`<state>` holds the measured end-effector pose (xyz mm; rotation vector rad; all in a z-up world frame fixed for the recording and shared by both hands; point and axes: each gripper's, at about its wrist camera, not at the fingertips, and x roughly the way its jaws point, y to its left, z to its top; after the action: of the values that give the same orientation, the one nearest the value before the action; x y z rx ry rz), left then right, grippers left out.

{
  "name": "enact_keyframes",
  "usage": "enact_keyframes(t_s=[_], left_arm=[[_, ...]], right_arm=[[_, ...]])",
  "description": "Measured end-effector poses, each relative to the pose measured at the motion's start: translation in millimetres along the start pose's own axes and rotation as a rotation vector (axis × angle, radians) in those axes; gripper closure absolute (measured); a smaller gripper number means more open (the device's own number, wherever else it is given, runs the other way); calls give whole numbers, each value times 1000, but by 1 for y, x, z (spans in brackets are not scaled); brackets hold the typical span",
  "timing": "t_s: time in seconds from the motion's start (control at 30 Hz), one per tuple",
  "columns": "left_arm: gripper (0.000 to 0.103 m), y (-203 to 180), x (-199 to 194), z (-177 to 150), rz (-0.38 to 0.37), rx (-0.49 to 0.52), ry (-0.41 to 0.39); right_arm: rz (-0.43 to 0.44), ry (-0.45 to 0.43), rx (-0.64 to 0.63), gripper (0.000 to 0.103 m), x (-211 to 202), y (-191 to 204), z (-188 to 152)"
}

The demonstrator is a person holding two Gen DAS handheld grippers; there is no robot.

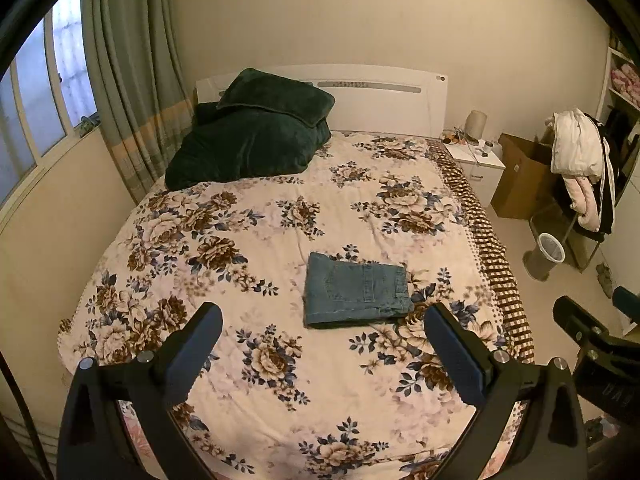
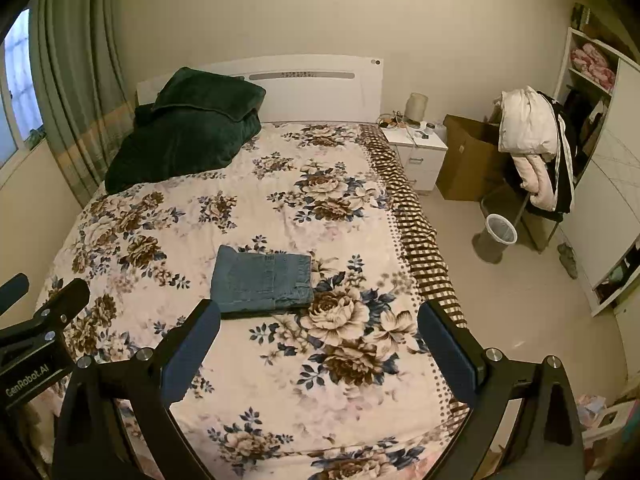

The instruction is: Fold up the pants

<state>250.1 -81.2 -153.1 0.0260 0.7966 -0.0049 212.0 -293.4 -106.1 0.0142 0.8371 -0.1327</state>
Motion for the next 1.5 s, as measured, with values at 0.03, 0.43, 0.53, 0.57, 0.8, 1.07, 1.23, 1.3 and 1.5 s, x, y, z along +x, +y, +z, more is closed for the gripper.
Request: enact_keyframes(t_s=[0.03,0.43,0.53,0.57,0.8,1.07,1.23,1.3,1.5], left_arm=[[0,0,0,0,2,0,1],[0,1,0,-2,21,-3,4],[0,0,0,-4,22,-3,5],[0,0,0,-4,21,-4,5],[0,-1,-2,-5,22,-5,8],[0,-1,-3,-8,23,-4,6],[0,0,-4,-8,19,-6,4],[0,1,-5,-10,17,-4,3],[0,1,-5,-10,15,-3,6]], right_arm=[[2,-1,-2,2,0,0,1],[17,7,1,2,-1,7,-5],[17,8,0,2,-2,9,-8],[16,8,0,2,-1,10,-9],[22,11,4,2,-3,9,-12],[19,9,0,2,-2,7,-14],[19,0,-2,2,-1,4,-15],[19,1,1,2,-1,4,-16],[26,11,3,2,-2,2,-17]])
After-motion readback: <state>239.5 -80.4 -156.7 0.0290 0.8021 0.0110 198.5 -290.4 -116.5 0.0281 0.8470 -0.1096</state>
